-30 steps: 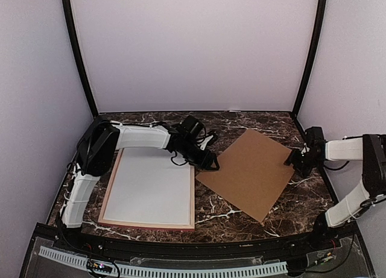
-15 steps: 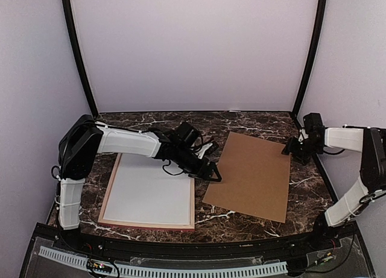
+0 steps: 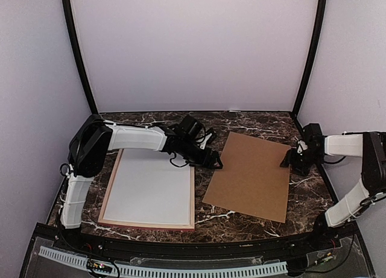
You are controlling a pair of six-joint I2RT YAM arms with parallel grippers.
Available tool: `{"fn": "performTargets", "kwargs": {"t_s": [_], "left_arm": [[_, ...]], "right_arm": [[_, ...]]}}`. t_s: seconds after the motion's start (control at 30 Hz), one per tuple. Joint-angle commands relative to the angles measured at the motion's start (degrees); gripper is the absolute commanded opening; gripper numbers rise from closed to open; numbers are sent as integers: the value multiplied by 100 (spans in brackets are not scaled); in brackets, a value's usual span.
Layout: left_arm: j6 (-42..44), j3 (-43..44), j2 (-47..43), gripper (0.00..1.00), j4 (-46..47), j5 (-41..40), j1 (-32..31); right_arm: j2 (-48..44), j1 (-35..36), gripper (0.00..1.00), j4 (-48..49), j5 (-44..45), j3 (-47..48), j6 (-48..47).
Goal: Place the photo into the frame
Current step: Pick up the backboard from the center of the board.
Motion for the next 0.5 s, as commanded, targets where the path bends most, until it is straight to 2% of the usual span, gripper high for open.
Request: {"fn": "performTargets", "kwargs": {"t_s": [0.0, 0.3, 0.47], "left_arm": [[-78, 87, 109, 78, -99, -77, -14], [-186, -42, 209, 77, 25, 30, -95], [-330, -195, 230, 77, 185, 154, -144]], "right_arm": [[91, -43, 61, 270, -316, -169, -100], [207, -122, 61, 498, -438, -426, -131], [342, -120, 61, 658, -884, -478, -137]]}}
